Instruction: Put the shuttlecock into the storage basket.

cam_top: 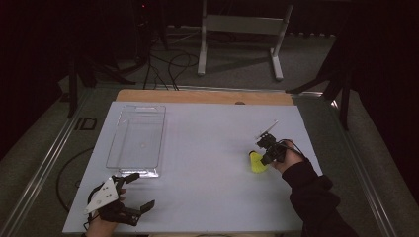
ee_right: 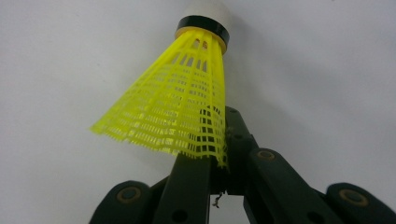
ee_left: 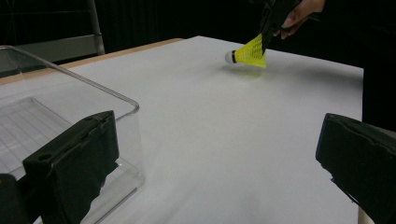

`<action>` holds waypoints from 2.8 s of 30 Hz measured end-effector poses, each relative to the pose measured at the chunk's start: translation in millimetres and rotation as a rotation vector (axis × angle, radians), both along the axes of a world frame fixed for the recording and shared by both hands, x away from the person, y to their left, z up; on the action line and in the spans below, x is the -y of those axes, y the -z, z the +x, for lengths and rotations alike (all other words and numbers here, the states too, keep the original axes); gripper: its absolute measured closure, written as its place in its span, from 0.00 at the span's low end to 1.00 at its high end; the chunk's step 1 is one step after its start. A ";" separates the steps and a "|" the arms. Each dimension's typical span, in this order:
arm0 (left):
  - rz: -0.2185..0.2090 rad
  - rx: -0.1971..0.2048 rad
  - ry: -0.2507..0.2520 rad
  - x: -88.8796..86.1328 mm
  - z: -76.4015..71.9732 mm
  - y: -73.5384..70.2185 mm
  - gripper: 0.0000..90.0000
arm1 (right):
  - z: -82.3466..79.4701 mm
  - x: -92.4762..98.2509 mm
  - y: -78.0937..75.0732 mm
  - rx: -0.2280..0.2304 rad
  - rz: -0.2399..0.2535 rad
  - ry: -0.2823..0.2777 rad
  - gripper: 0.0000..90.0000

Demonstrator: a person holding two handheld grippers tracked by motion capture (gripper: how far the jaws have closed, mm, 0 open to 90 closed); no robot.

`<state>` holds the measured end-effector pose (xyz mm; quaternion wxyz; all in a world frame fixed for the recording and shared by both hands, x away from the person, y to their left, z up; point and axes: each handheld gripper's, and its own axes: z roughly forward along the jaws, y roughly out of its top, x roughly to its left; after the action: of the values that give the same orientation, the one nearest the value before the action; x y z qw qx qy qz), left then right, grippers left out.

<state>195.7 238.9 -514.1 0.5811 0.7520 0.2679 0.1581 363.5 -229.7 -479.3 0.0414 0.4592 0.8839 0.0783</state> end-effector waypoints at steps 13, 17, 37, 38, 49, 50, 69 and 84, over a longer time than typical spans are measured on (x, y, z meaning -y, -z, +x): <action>0.003 0.006 -0.006 0.9 -0.4 -0.4 0.00 | -8.9 -3.3 -7.3 -0.008 0.040 -0.188 1.00; 0.007 0.004 -0.005 1.1 -0.3 -0.4 0.00 | -11.5 -4.5 -7.1 -0.021 0.055 -0.239 1.00; 0.020 0.001 0.001 3.5 -0.4 -0.8 0.00 | -16.5 -10.3 -6.3 -0.089 0.104 -0.536 0.99; 0.024 0.001 0.001 3.8 -0.4 -0.8 0.00 | -17.0 -11.3 -6.0 -0.099 0.103 -0.548 0.99; 0.065 -0.032 0.053 11.6 -0.4 -9.4 0.00 | -27.7 -25.0 -5.8 -0.139 0.123 -0.702 0.99; 0.067 -0.041 0.060 12.6 -0.5 -11.1 0.00 | -28.3 -26.4 -6.2 -0.145 0.127 -0.708 0.99; 0.286 -0.162 0.326 42.9 17.0 -47.0 0.00 | -40.3 -46.4 -17.8 -0.149 0.181 -0.878 0.99; 0.336 -0.241 0.469 72.8 46.4 -89.0 0.00 | -46.4 -51.6 -28.8 -0.119 0.219 -0.920 0.99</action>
<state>242.2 166.1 -425.1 0.4334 0.8921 0.1240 -0.0288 317.1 -178.1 -450.5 -0.0966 0.0257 0.9829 0.1546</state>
